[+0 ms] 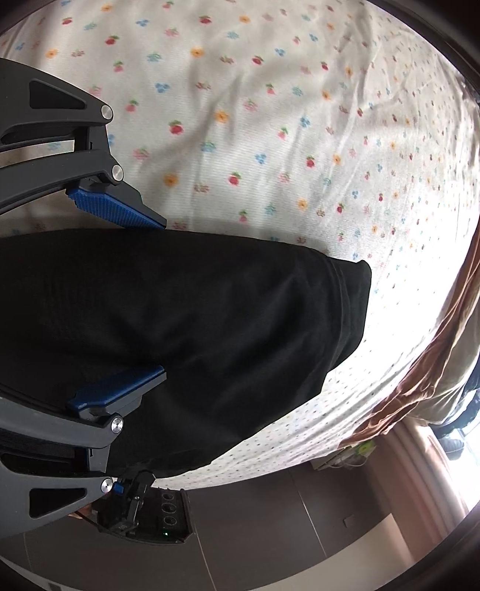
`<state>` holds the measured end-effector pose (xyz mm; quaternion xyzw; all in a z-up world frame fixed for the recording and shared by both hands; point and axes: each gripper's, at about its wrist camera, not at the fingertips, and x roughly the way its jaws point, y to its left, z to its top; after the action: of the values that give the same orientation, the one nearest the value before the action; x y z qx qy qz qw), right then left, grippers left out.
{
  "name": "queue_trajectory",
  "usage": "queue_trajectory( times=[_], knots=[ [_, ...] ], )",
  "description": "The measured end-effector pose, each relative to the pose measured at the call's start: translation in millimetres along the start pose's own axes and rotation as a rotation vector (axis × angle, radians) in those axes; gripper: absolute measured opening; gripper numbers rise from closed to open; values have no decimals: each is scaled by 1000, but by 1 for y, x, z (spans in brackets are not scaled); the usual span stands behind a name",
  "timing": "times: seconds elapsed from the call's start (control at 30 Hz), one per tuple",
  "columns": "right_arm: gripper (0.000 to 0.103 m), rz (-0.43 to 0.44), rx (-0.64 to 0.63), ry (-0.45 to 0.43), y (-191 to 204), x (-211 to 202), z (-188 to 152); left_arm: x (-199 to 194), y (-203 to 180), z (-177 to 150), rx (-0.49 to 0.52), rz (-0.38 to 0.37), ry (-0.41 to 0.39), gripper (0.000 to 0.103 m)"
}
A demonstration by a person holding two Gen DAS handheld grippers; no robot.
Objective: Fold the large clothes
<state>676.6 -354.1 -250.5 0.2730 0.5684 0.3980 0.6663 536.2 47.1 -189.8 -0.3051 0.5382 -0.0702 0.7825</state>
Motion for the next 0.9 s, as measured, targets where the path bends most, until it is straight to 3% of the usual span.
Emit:
queue_trajectory(
  times=[0.07,0.2,0.3,0.4,0.47,0.63,0.9],
  knots=[
    [79,-1,3,7,0,4,4,5,-2,6,-2,8,-3,74],
    [49,-14,22,9,-7,11,9,13,1,14,-20,13,-7,74],
    [36,-21,16,4,-7,10,7,15,1,16,-11,23,-9,73],
    [23,-20,5,-14,-3,3,0,17,-5,21,-9,43,-9,64],
    [20,-28,-13,-34,7,1,0,14,-8,20,-2,52,-21,50],
    [16,-71,-80,-73,43,-11,-7,-8,-21,13,40,47,-59,28],
    [16,-147,-171,-165,109,-46,-38,-68,-42,-6,97,0,-149,23]
  ],
)
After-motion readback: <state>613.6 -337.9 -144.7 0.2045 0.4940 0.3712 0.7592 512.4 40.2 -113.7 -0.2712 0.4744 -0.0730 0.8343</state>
